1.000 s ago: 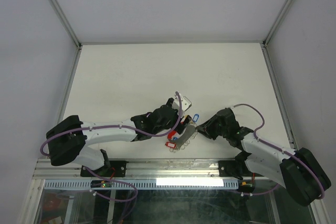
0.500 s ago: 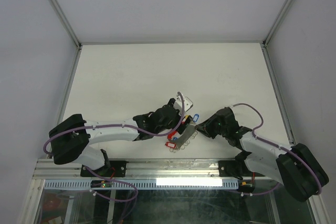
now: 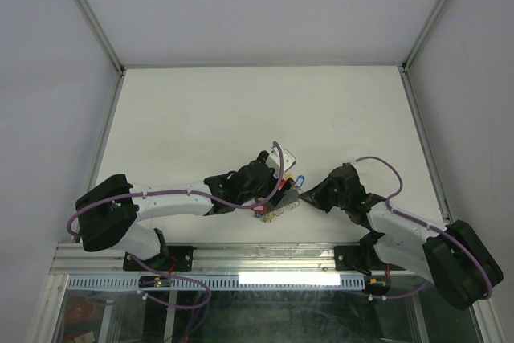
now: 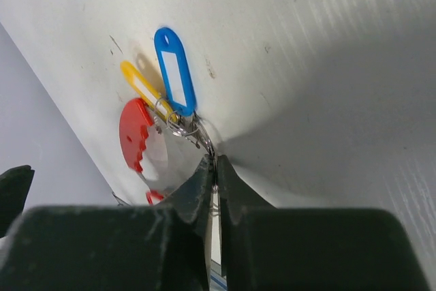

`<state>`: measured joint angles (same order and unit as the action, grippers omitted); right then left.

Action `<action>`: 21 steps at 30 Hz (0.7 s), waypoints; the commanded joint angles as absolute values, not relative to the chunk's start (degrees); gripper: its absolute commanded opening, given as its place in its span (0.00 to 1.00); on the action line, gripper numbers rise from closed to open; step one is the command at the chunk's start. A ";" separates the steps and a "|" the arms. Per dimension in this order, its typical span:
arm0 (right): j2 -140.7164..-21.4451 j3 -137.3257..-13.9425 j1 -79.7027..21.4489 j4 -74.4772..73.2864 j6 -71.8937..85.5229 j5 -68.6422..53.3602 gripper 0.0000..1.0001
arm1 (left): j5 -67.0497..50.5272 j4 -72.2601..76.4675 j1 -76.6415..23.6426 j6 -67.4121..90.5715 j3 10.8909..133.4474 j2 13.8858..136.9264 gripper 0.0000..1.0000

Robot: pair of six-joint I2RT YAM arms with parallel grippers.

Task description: Put the keys on the keyring

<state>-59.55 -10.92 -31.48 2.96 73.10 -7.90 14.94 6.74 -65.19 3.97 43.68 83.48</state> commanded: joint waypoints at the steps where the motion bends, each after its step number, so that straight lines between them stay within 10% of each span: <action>1: -57.13 -12.41 -31.21 -4.88 67.89 -3.87 0.00 | 14.59 8.18 -65.19 3.30 46.31 83.38 0.73; 21: -51.96 -34.26 -31.20 -20.83 37.76 -1.60 0.00 | 19.21 19.43 -65.19 2.62 39.69 72.18 0.80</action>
<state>-53.25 -29.12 -31.46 -20.88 48.36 -1.19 18.11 10.87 -65.19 3.75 42.17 77.45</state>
